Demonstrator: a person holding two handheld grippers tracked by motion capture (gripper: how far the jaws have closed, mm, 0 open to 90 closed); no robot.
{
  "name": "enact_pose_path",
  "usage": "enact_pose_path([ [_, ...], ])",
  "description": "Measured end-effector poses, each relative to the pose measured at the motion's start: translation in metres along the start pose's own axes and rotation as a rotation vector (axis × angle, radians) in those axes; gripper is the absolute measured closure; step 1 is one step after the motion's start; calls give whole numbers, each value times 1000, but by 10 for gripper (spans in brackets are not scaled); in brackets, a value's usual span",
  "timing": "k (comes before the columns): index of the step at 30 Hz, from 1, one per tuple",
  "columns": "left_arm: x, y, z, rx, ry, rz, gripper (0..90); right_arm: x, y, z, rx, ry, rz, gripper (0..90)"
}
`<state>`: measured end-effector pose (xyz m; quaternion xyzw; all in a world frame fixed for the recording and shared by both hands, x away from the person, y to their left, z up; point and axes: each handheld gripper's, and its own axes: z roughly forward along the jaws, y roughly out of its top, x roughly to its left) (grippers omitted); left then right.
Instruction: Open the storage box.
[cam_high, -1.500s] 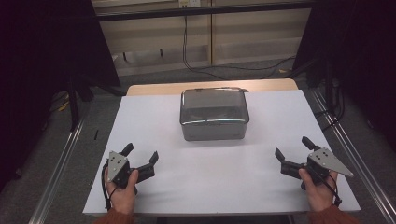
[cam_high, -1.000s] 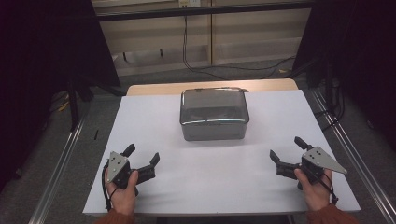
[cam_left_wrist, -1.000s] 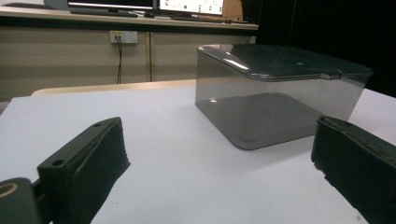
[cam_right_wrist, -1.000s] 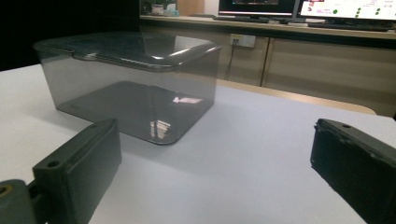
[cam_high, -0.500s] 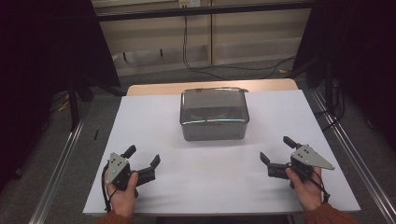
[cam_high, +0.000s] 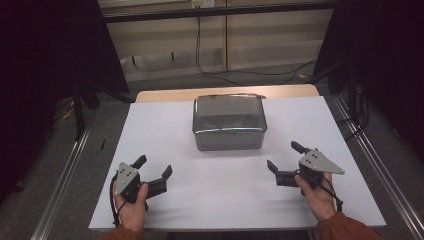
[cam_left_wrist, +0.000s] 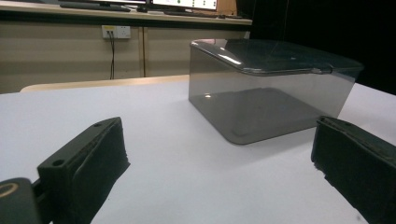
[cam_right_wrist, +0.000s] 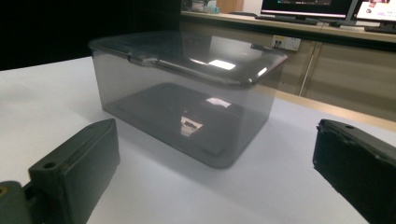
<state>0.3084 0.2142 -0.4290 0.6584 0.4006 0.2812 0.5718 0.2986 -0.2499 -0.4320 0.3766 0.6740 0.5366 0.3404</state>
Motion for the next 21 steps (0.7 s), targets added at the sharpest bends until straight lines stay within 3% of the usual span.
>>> enact_pose_path([
  [4,-1,0,1,-11,1,5,31,7,5,9,-2,17,14,5],
  [21,1,0,1,-11,-12,3,31,24,25,36,-28,54,-42,0],
])
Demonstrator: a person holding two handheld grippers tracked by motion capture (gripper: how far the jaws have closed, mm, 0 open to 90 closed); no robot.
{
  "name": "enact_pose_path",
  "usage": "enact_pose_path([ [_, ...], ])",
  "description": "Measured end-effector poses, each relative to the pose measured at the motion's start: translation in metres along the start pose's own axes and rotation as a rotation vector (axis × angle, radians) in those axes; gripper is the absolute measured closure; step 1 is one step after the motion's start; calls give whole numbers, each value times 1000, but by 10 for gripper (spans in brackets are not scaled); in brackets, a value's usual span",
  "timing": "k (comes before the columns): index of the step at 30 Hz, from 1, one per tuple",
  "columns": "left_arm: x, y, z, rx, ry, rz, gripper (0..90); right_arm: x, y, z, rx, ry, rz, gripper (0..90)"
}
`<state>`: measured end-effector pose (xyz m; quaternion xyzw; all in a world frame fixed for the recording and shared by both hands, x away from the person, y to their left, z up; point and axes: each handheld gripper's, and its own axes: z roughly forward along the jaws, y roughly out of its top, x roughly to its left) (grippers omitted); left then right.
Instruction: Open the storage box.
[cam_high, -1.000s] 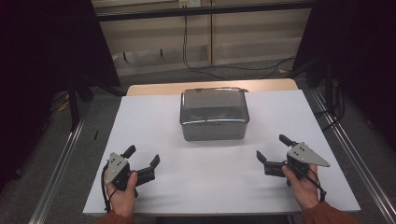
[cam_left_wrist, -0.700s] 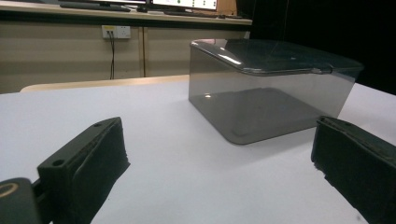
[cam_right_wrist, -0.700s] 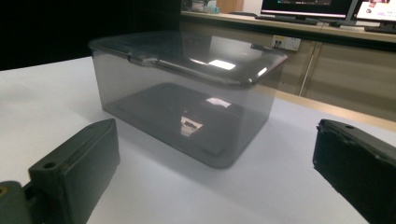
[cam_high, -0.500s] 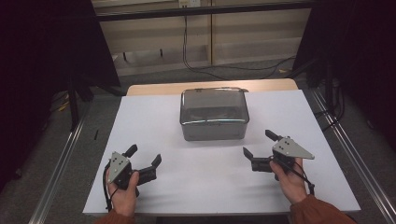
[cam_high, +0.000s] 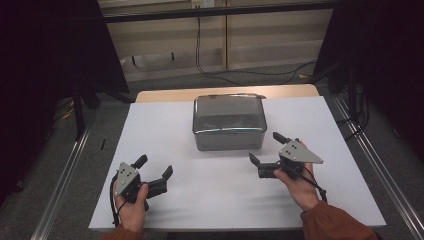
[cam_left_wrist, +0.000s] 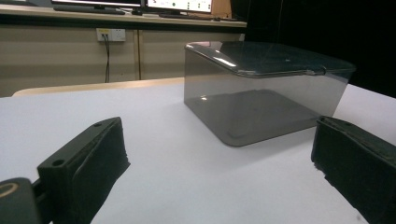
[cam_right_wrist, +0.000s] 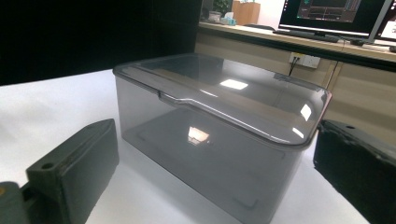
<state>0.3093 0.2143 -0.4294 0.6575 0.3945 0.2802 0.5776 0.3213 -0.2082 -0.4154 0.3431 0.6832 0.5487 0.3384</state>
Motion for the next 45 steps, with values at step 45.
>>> enact_pose_path([
  [45,0,1,8,23,-13,24,27,25,25,65,66,-22,-547,202],
])
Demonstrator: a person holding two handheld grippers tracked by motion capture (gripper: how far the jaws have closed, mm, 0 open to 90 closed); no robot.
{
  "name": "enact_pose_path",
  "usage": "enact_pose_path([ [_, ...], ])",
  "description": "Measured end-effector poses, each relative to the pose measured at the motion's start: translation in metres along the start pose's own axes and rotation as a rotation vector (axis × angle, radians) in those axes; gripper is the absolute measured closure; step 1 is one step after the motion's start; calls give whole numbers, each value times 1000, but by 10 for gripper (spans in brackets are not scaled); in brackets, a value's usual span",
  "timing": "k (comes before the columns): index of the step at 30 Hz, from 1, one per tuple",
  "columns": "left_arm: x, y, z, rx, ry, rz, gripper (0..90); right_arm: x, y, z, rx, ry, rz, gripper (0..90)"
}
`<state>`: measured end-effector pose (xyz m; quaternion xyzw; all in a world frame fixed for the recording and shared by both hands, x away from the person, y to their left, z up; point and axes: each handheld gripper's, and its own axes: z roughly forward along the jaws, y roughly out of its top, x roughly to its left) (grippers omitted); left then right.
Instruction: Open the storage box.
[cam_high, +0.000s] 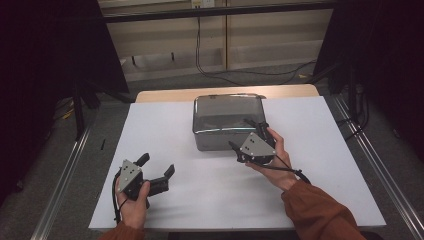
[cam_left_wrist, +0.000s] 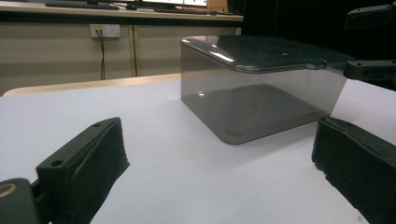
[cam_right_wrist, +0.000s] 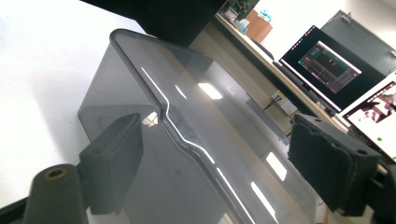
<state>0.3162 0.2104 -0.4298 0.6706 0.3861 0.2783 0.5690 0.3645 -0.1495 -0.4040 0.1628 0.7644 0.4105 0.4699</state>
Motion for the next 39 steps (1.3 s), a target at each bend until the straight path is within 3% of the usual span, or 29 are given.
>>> enact_pose_path([
  [3,-1,0,1,2,-4,7,27,3,1,0,20,-21,-96,218],
  [9,0,-1,2,4,6,8,27,12,1,4,58,-40,-236,309],
  [12,1,-1,1,5,5,7,27,17,2,6,79,-61,-343,338],
  [17,1,-1,2,10,5,17,27,24,2,8,97,-78,-456,419],
  [26,0,-2,4,36,8,36,24,32,2,16,131,-77,-574,560],
  [33,0,-1,4,43,-16,35,36,40,1,16,149,-105,-671,665],
  [39,1,0,5,27,3,10,37,41,-1,19,154,-102,-687,720],
])
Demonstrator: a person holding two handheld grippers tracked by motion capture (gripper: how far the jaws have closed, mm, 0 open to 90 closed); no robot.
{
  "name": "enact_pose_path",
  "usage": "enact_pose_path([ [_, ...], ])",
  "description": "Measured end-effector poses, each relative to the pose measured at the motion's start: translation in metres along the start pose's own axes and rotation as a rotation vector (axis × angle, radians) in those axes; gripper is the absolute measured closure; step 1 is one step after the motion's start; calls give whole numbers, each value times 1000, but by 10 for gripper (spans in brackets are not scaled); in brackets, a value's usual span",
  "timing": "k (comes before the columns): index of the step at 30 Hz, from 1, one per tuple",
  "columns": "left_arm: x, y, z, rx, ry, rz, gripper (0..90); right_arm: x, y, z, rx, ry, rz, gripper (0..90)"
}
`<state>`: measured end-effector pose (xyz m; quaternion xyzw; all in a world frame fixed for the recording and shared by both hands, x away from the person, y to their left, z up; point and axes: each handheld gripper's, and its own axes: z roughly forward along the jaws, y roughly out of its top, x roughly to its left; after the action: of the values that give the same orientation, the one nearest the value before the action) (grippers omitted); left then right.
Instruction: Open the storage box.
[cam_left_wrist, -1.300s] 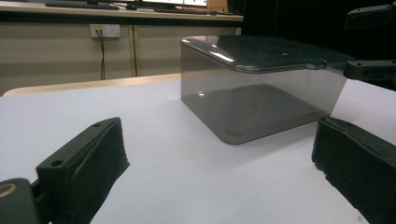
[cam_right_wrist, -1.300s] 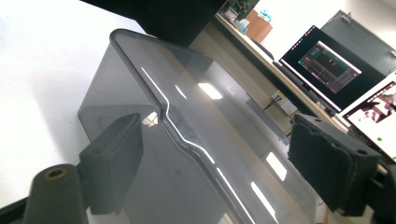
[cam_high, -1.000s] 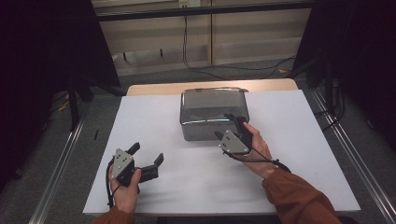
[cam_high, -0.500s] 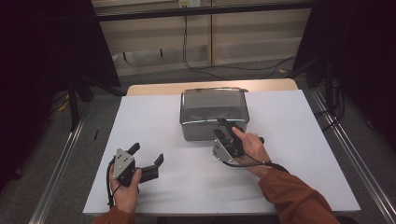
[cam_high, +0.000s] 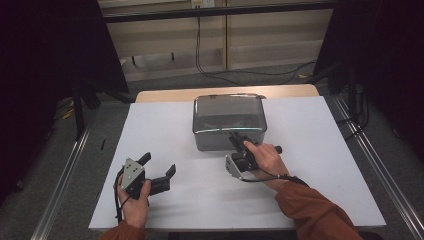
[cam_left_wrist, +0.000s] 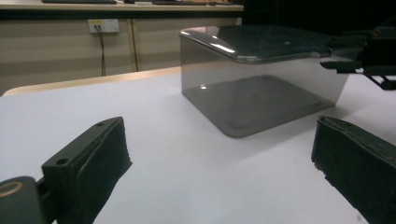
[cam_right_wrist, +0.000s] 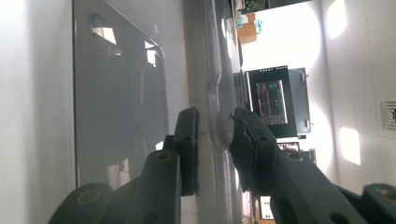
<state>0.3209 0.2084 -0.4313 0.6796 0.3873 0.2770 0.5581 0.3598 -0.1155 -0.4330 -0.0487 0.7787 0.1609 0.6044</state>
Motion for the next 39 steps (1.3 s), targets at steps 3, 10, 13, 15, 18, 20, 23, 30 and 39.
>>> enact_pose_path([
  [3,-1,0,2,7,-4,-5,45,0,0,0,-1,-4,-4,740],
  [10,-5,3,8,16,-29,2,62,-2,0,-1,-11,-4,11,783],
  [13,-5,4,10,18,-42,-5,62,-3,-1,-1,-15,-2,16,783],
  [15,-5,4,10,26,-49,-14,61,-4,-1,-1,-12,-1,26,783],
  [18,-6,5,9,30,-70,-11,48,-4,-1,-1,-11,1,27,782],
  [20,-7,5,8,26,-63,-10,40,-5,-1,-1,-11,6,35,781],
  [23,-7,6,9,18,-57,-7,32,-6,-1,-1,-12,5,35,782],
  [30,-13,13,14,12,-86,16,32,-8,-1,-1,-18,2,51,782],
  [39,-10,19,26,25,-83,5,18,-11,0,-2,-14,4,58,787],
])
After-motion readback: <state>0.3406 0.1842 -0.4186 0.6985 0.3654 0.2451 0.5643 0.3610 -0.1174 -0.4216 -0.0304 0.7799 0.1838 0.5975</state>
